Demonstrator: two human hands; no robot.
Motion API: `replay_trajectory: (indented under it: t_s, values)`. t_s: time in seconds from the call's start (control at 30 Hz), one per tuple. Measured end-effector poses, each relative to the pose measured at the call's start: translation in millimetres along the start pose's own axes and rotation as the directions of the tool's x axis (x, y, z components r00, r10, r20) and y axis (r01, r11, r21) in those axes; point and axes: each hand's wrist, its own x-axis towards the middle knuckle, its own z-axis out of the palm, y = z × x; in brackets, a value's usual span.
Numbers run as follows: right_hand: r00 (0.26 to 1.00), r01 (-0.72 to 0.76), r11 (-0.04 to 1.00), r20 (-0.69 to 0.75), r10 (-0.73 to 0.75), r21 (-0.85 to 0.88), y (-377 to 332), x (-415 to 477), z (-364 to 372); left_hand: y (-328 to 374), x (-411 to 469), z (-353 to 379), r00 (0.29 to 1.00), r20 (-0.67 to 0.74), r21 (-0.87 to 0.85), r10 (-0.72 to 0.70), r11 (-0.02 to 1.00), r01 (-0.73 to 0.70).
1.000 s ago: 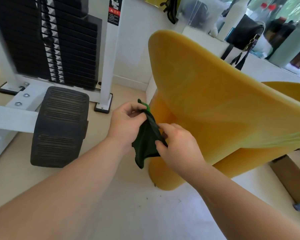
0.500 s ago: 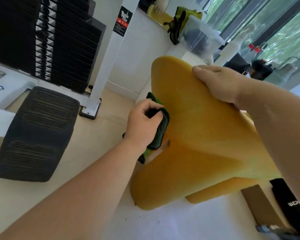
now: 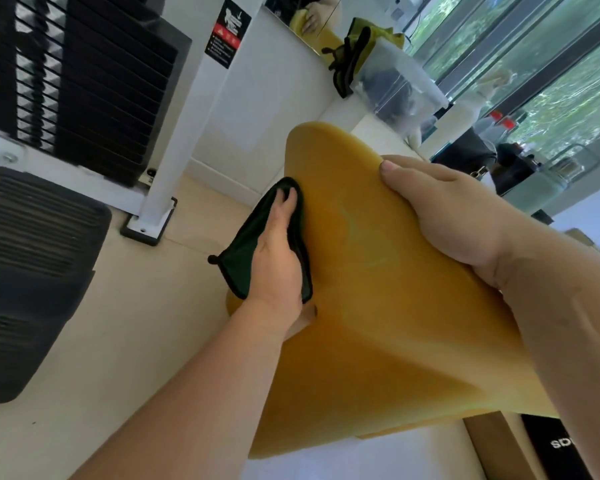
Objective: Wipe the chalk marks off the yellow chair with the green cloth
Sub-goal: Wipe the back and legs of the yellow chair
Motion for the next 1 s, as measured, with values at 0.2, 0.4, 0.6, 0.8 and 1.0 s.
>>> replay_trajectory:
  t_s: [0.2, 0.4, 0.6, 0.8, 1.0]
  values:
    - [0.999, -0.025, 1.000, -0.047, 0.026, 0.016, -2, 0, 1, 5, 11, -20, 0.983, 0.032, -0.512, -0.183, 0.841, 0.173]
    - [0.998, 0.023, 0.994, -0.059, -0.029, -0.104, -8, -7, 4, 8, 3, -11, 0.989, -0.055, -0.213, -0.135, 0.970, 0.120]
    - [0.993, 0.070, 0.975, -0.083, -0.089, -0.213, -12, -13, 7, 1, -19, -13, 0.998, -0.056, 0.160, 0.021, 0.987, -0.012]
    - [0.989, 0.113, 0.966, -0.067, -0.132, -0.234, -9, -13, 6, -6, -16, -17, 0.954, -0.010, 0.504, 0.299, 0.826, -0.254]
    - [0.988, 0.131, 0.968, -0.050, -0.145, -0.212, -7, -11, 5, -3, -8, -8, 0.932, 0.164, 0.546, 0.323, 0.757, -0.358]
